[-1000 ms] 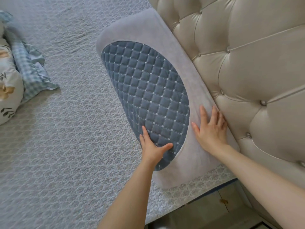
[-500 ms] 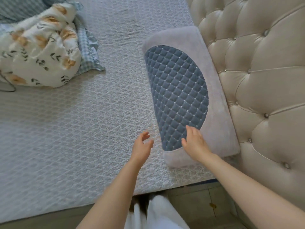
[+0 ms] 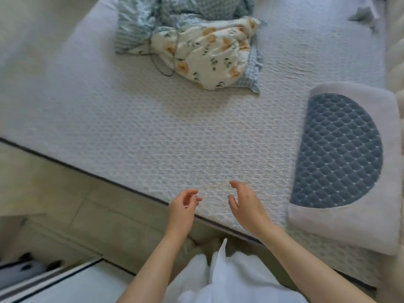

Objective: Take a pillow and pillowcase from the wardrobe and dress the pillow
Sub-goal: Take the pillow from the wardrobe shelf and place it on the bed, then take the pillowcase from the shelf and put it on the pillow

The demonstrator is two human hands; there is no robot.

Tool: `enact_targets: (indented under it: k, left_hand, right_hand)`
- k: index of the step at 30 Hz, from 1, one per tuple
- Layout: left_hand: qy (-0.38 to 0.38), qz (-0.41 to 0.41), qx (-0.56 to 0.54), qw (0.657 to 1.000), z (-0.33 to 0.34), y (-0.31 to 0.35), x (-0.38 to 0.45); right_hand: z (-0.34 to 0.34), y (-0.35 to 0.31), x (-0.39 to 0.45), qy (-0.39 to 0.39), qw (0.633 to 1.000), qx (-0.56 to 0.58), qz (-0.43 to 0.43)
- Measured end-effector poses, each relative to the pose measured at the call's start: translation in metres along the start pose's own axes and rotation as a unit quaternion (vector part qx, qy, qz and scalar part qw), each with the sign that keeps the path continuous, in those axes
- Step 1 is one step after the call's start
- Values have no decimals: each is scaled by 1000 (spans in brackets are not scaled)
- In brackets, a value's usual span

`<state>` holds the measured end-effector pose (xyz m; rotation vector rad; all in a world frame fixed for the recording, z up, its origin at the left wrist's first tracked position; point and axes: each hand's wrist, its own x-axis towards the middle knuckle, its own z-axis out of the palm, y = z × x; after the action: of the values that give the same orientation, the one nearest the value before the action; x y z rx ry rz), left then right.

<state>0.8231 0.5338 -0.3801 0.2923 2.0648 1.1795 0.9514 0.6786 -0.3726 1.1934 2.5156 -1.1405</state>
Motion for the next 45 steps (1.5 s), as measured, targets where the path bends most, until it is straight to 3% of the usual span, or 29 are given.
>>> enact_targets:
  k: [11,17,24,32,45]
  left_hand:
    - [259,-80,-18,962,-245,-101,-73]
    - [390,-128,-45,911,-316,-132,-100]
    - [491,-154,-77,854,-377,-140,-102]
    - [569,-195,-85,794,-472,-124,-66]
    - [713,-262,-81,645,-599,-132,-61]
  right_hand:
    - [149,-214,-1,-128,974,-52,-181]
    - [193,-318,3,-194,930,-80,-303]
    - [242,-424,29,-250,877,-86,-401]
    - [301,-558,79,-316,797,-106,-504]
    - [404,-737,78,-402,626,-158,-649]
